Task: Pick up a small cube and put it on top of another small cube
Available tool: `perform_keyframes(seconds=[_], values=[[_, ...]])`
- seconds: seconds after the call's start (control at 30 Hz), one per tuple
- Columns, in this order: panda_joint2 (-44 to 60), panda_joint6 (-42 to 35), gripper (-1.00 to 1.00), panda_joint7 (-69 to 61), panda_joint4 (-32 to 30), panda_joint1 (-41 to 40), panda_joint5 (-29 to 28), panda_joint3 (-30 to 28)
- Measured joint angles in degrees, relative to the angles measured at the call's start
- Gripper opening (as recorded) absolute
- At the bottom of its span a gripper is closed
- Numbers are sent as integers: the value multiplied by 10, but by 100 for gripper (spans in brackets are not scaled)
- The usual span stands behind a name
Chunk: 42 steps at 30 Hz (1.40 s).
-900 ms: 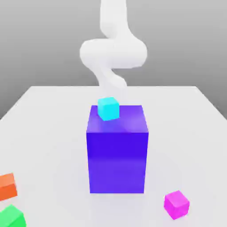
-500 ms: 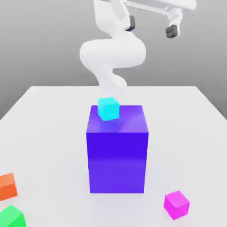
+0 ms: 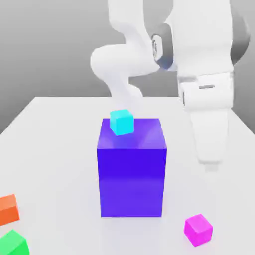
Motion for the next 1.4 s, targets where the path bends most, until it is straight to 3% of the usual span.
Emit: perform_keyframes(seconds=[0.3,0.47,0.5,0.73,0.9,1.03,1.2,1.4], values=[[136,59,0,-188,-23,5,-27,34],[235,134,0,-213,-8,-7,-21,52],[248,144,-100,-214,-5,-8,-19,54],[247,142,-100,-215,-6,-8,-19,54],[159,72,-100,-204,-24,0,-32,44],[135,39,-100,-215,-17,-12,34,70],[133,-6,-100,-248,20,-74,116,57],[159,-37,-100,-305,66,-164,131,-9]])
